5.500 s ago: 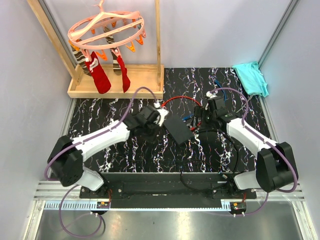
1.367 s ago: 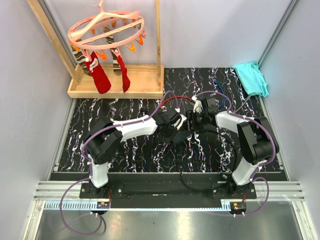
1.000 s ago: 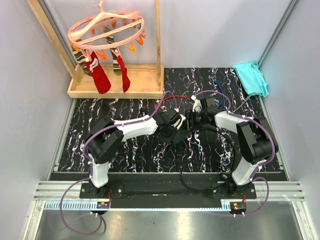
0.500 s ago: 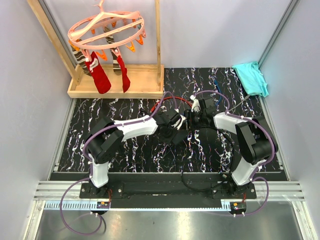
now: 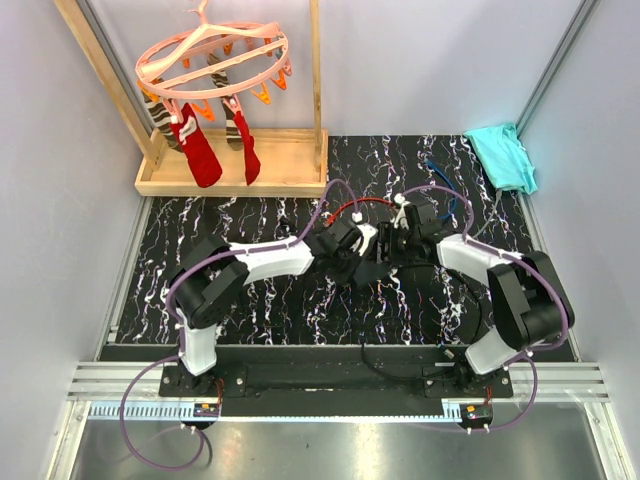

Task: Insert the plug into the switch port

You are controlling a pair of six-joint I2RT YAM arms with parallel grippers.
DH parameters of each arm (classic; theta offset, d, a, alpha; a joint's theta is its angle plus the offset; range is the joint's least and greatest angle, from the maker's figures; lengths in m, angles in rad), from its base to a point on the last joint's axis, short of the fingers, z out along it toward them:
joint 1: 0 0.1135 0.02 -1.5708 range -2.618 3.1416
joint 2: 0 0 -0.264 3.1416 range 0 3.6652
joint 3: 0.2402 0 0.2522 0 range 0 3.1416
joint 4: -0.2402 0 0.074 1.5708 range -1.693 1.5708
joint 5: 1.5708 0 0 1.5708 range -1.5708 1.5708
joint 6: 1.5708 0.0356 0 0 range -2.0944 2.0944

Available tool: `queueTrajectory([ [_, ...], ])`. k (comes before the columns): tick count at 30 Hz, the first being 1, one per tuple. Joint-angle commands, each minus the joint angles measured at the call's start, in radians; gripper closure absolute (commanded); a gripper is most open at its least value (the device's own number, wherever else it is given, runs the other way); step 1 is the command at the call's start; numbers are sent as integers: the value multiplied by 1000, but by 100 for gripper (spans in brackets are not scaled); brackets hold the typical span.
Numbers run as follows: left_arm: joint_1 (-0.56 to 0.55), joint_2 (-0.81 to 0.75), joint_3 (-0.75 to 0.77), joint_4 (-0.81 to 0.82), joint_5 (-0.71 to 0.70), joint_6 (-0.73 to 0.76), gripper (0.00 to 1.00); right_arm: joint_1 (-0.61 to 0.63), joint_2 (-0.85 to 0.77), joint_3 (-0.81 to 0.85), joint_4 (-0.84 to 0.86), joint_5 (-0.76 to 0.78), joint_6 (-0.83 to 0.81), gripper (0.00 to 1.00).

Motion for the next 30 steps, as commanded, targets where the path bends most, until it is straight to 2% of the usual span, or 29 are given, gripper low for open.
queueTrajectory([
  [1,-1,-114,-39,324,-64,14,74,-11,-131,-2,-84,66,51,29],
  [4,12,-192,-104,307,-110,-1,58,-26,-226,3,-124,220,58,23],
  [5,18,-220,-119,300,-122,-7,47,-38,-253,8,-156,308,61,21],
  [6,26,-249,-134,292,-145,-13,41,-43,-282,11,-173,361,58,19],
  [7,43,-313,-166,284,-159,-28,35,-51,-338,14,-192,411,56,18],
  [8,55,-355,-182,280,-173,-36,23,-57,-372,23,-228,517,48,14],
  [12,130,-603,-225,174,-275,-76,1,-60,-568,60,-291,744,3,5],
  [16,221,-805,-170,-1,-422,-107,1,-60,-736,116,-307,896,-73,0],
  [20,233,-1004,-66,-137,-704,-79,1,-60,-859,198,-307,996,-149,0],
  [25,233,-1246,20,-109,-840,63,1,-62,-962,282,-296,1039,-243,0],
  [30,235,-1427,-15,-12,-854,168,1,-60,-1017,328,-284,1078,-300,0],
])
